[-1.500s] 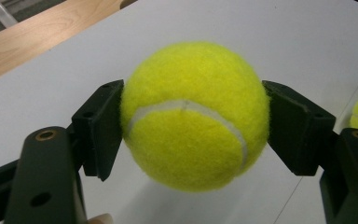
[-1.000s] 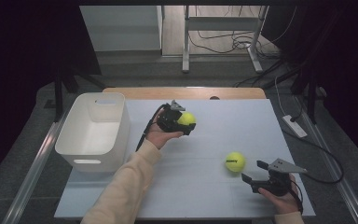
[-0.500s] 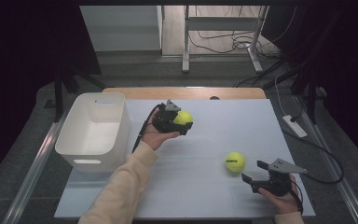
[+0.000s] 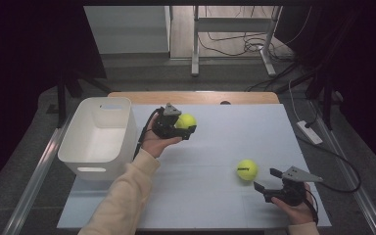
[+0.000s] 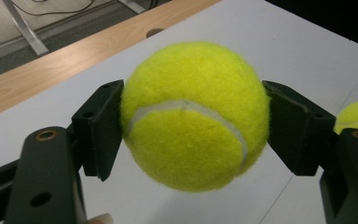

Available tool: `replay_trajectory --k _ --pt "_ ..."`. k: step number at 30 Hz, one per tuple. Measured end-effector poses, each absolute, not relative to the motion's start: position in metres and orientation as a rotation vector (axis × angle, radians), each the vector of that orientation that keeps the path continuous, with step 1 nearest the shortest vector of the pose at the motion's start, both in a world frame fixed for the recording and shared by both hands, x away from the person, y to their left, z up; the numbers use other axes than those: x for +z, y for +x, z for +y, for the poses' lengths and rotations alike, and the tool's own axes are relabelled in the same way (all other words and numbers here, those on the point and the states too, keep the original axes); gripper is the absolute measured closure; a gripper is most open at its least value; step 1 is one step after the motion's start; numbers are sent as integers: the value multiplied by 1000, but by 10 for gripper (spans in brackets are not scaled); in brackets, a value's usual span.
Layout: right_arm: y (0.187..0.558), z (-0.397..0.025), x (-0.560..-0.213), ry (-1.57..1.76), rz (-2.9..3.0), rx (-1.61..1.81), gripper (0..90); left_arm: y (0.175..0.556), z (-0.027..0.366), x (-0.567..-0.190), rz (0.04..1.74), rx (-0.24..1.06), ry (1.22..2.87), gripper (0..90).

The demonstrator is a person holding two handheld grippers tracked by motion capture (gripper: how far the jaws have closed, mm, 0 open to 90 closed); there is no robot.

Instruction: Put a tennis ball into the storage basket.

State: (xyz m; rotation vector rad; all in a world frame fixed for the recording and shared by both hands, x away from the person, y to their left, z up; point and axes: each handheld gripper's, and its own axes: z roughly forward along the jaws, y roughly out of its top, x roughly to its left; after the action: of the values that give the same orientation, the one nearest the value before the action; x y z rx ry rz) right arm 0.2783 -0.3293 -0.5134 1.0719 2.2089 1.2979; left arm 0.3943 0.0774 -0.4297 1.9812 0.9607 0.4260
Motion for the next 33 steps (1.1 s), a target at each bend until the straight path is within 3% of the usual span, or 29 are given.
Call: replay_trajectory --k 33 --pt "278 -330 -513 1075 2203 1290 130 384 99 -415 976 466 1910 269"
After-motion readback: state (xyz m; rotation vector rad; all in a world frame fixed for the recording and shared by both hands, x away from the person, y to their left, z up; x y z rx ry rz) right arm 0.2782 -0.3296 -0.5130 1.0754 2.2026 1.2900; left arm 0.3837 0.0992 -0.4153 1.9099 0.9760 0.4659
